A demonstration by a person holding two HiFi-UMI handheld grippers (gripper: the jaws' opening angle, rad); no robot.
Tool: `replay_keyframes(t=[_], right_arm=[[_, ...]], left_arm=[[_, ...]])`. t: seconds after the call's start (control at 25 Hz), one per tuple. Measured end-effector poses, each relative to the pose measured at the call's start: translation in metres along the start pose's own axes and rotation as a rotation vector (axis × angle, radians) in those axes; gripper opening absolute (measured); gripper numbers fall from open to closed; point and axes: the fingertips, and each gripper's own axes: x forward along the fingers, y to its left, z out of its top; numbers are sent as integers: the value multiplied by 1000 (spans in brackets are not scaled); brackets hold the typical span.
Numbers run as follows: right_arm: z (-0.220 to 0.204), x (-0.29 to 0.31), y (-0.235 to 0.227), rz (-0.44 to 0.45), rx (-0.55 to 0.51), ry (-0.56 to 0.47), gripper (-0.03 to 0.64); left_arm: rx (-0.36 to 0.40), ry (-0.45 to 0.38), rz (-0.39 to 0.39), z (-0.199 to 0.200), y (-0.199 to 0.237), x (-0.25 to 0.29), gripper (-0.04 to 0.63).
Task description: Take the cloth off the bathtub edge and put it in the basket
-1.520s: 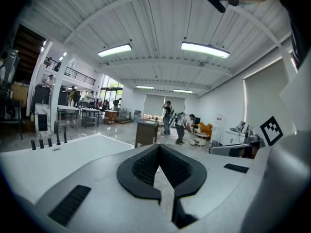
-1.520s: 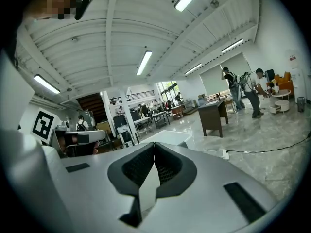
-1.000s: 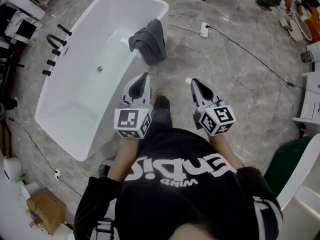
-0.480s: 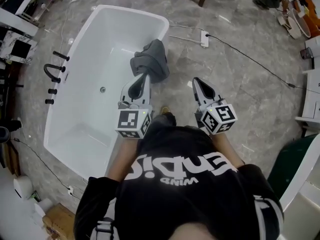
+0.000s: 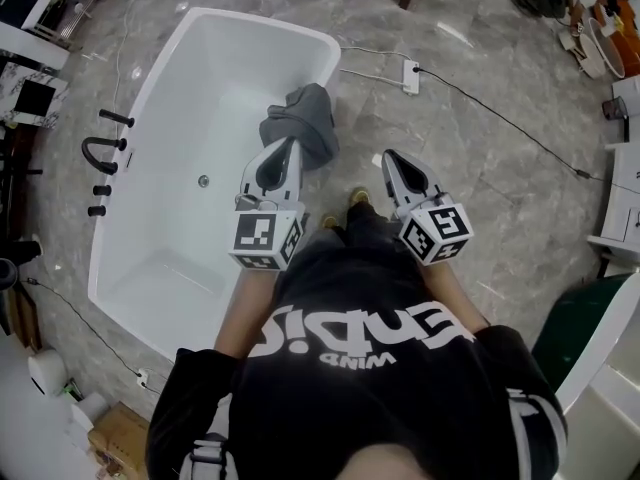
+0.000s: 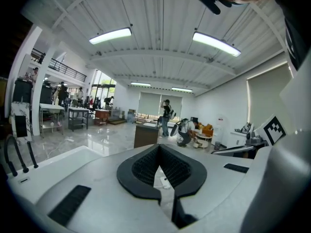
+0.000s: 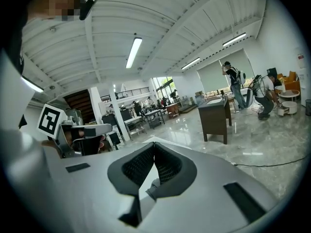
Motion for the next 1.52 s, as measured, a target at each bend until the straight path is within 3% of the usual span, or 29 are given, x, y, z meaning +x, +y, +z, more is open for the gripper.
replay_keyframes(t=[0.4, 1.04, 1.52], right_arm=[[25, 46, -44, 59, -13, 16, 14], [53, 125, -80, 226, -45, 72, 14], [20, 161, -79, 195, -24, 116, 14]], left_arm=[[-14, -11, 67, 13, 11, 51, 12], [-38, -10, 220, 29, 39, 106, 12], [-46, 58, 192, -11, 70, 122, 12]])
